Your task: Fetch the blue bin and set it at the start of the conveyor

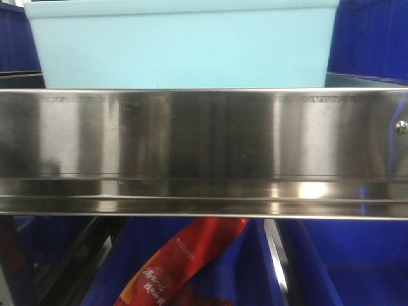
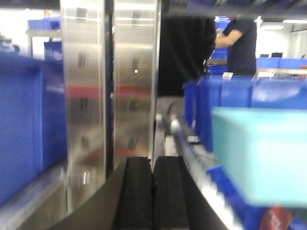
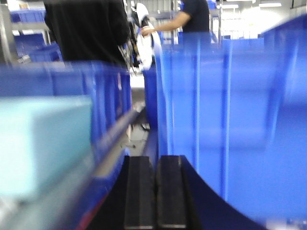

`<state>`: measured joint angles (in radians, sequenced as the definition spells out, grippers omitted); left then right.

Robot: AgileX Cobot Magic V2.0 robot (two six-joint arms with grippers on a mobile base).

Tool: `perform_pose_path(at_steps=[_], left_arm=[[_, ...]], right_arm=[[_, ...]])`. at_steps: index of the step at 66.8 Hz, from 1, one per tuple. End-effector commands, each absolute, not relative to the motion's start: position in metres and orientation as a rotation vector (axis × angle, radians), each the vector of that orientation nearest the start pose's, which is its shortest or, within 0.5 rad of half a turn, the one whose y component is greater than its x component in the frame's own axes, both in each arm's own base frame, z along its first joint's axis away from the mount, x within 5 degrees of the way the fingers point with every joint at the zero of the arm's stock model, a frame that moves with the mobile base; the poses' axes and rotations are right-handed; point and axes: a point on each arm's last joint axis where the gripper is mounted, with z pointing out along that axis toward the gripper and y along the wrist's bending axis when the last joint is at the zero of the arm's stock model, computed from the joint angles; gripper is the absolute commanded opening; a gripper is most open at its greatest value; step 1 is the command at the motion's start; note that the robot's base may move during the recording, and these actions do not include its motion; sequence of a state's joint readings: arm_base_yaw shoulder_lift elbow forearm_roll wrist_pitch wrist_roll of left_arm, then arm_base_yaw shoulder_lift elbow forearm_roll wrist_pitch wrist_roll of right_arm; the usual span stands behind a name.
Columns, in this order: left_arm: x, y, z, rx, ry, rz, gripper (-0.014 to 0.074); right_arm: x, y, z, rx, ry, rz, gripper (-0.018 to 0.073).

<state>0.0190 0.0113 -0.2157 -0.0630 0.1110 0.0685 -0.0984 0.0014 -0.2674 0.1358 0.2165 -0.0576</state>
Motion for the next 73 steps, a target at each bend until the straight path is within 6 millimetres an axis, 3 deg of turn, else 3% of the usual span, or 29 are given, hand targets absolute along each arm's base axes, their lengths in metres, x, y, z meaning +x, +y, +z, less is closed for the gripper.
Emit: perform_pose_path(at_steps=[1,8,11,15,20,25,32,40,49,64,73], left_arm=[[0.036,-0.001,0.302,0.013,1.427,0.015,-0.0010],[0.038,-0.001,0.332,0.018,1.480,0.012,0.0177],[0.041,-0.001,0.345,0.017,1.498,0.004,0.0272],[0.048,-0.002,0.362,0.013,1.506,-0.007,0.0384],[0.062,-0.002,0.375,0.010,1.539,-0.013,0.0465],[0.073,-0.003,0.385,0.023,1.551,-0.026,0.0510],[0.082,-0.010,0.392,0.103,1.586,-0.093,0.0507],[0.095,-0.026,0.398,0.237,1.677,-0.188,0.0506],[0.119,-0.048,0.405,0.357,1.764,-0.280,0.0506],[0.175,-0.079,0.420,0.411,1.924,-0.329,0.0506],[0.210,-0.094,0.427,0.434,2.031,-0.324,0.0506]], right_arm=[[0.023,0.002,0.316,0.085,1.433,0.018,-0.0120],[0.021,0.005,0.349,0.086,1.454,0.057,0.0099],[0.023,0.005,0.361,0.092,1.460,0.081,0.0258],[0.030,0.005,0.375,0.096,1.472,0.095,0.0436],[0.041,0.004,0.381,0.100,1.509,0.097,0.0573],[0.055,0.002,0.382,0.104,1.528,0.080,0.0570],[0.067,0.001,0.390,0.114,1.539,0.092,0.0570],[0.078,0.003,0.408,0.022,1.601,0.055,0.0570],[0.097,0.012,0.426,-0.068,1.658,0.132,0.0570],[0.159,0.046,0.440,-0.270,1.888,0.280,0.0570],[0.203,0.062,0.445,-0.322,2.035,0.278,0.0570]])
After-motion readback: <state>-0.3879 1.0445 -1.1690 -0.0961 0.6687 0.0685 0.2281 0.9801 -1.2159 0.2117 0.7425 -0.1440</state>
